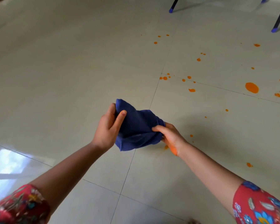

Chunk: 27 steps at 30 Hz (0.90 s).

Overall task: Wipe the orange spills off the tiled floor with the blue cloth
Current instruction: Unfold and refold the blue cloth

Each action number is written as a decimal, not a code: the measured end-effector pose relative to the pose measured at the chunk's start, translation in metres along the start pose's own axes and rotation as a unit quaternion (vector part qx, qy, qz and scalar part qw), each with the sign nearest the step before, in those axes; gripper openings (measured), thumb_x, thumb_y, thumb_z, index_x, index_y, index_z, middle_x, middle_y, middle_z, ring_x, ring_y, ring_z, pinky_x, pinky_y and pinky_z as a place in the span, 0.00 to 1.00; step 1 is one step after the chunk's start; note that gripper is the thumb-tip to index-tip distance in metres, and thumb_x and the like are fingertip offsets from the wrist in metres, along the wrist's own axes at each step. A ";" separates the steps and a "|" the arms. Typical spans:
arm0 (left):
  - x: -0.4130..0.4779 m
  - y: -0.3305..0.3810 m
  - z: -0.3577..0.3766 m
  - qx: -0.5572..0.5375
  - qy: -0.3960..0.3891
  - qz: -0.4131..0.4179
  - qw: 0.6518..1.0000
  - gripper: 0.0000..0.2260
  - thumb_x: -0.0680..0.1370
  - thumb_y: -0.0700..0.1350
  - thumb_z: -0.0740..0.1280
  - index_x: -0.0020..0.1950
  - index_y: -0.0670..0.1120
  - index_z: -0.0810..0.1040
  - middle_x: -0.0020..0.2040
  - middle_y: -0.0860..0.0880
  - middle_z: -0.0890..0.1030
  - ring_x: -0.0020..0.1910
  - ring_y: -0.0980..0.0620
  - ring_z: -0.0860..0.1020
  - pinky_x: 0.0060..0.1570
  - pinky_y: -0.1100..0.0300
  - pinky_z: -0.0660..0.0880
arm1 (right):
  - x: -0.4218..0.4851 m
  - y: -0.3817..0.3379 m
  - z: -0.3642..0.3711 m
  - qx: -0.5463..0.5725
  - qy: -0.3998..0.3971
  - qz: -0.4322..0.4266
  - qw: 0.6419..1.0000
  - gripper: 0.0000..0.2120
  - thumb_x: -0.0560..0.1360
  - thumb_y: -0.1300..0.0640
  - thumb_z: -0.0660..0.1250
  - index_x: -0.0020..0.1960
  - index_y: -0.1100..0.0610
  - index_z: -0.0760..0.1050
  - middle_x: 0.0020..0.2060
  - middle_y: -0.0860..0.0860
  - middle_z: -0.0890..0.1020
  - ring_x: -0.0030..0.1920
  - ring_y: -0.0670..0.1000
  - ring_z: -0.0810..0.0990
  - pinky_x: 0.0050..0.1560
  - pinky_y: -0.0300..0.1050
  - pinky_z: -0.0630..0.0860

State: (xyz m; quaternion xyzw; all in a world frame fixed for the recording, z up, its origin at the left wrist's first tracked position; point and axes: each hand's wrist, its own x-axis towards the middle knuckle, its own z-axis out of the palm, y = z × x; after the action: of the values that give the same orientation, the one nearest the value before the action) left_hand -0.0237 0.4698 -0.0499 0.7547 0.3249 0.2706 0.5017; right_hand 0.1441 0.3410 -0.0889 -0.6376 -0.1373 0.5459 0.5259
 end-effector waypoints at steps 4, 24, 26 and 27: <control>0.004 -0.006 0.002 -0.058 0.090 -0.169 0.980 0.10 0.82 0.50 0.60 0.45 0.44 0.70 0.39 0.53 0.73 0.38 0.57 0.71 0.41 0.60 0.68 | -0.004 -0.013 -0.010 0.086 0.006 -0.019 0.996 0.11 0.71 0.69 0.53 0.39 0.57 0.71 0.31 0.52 0.75 0.34 0.51 0.73 0.35 0.41 0.72; -0.020 0.064 0.028 -0.176 -0.052 -0.247 0.951 0.13 0.81 0.48 0.63 0.49 0.41 0.83 0.44 0.43 0.85 0.43 0.45 0.84 0.44 0.57 0.81 | -0.058 -0.038 0.029 -0.046 -0.034 -0.127 0.990 0.08 0.79 0.58 0.64 0.48 0.54 0.82 0.44 0.54 0.85 0.46 0.51 0.84 0.50 0.45 0.81; -0.016 0.059 0.027 -0.150 -0.021 -0.231 0.961 0.13 0.81 0.44 0.63 0.44 0.38 0.82 0.39 0.44 0.83 0.38 0.47 0.82 0.40 0.57 0.79 | -0.061 -0.037 0.025 -0.037 -0.008 -0.135 0.990 0.08 0.80 0.59 0.64 0.47 0.54 0.81 0.41 0.53 0.84 0.42 0.50 0.83 0.42 0.42 0.80; -0.014 0.054 0.028 -0.138 -0.014 -0.228 0.964 0.13 0.81 0.44 0.63 0.44 0.37 0.81 0.39 0.44 0.82 0.38 0.47 0.79 0.40 0.55 0.77 | -0.062 -0.037 0.021 -0.024 0.011 -0.144 0.989 0.08 0.80 0.59 0.63 0.45 0.53 0.81 0.39 0.51 0.84 0.40 0.49 0.83 0.40 0.41 0.79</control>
State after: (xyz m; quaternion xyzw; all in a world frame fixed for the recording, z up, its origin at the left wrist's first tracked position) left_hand -0.0003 0.4278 -0.0109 0.5879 0.4411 0.1800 0.6537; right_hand 0.1181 0.3208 -0.0214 -0.6296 -0.2354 0.4541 0.5848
